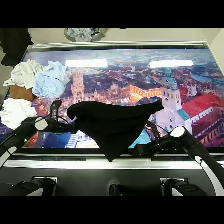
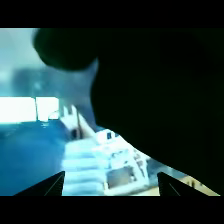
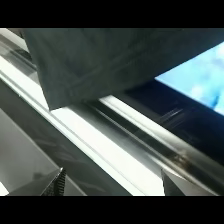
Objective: Fold the shirts.
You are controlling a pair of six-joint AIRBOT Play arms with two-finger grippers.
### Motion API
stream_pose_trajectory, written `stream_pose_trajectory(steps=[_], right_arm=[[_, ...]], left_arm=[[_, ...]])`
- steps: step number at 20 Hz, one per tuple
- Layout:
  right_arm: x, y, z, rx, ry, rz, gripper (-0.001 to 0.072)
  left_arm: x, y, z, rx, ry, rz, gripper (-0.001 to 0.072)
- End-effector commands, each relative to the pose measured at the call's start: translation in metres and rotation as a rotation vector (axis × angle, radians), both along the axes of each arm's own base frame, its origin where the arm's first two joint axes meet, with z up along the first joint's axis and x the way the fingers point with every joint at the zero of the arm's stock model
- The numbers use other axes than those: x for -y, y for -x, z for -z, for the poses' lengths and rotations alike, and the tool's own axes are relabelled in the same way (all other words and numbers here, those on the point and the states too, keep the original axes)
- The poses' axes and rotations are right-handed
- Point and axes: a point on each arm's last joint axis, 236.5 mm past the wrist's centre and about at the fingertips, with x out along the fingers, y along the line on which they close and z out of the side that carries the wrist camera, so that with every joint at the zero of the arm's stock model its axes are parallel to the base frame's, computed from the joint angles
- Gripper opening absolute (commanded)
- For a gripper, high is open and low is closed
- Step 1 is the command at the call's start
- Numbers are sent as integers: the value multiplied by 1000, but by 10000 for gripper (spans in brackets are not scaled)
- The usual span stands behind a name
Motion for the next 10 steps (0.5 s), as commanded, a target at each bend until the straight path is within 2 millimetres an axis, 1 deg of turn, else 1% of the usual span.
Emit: stream_pose_trajectory(steps=[1, 3, 6, 7, 8, 10], right_arm=[[-1, -10, 1, 32, 1, 33, 701], [-3, -19, 1, 53, -3, 63, 701], [2, -36, 5, 106, 21, 106, 704], [3, -42, 3, 128, 27, 116, 704], [4, -51, 0, 155, 30, 125, 704], [5, -73, -13, 225, 37, 130, 704]], left_arm=[[20, -1, 7, 13, 136, -85, 714], [29, -2, 9, 5, 177, -87, 708], [36, 1, 25, -56, 209, -116, 706], [40, 0, 27, -65, 225, -127, 691], [43, -1, 30, -75, 241, -145, 640], [46, -1, 36, -86, 246, -156, 637]])
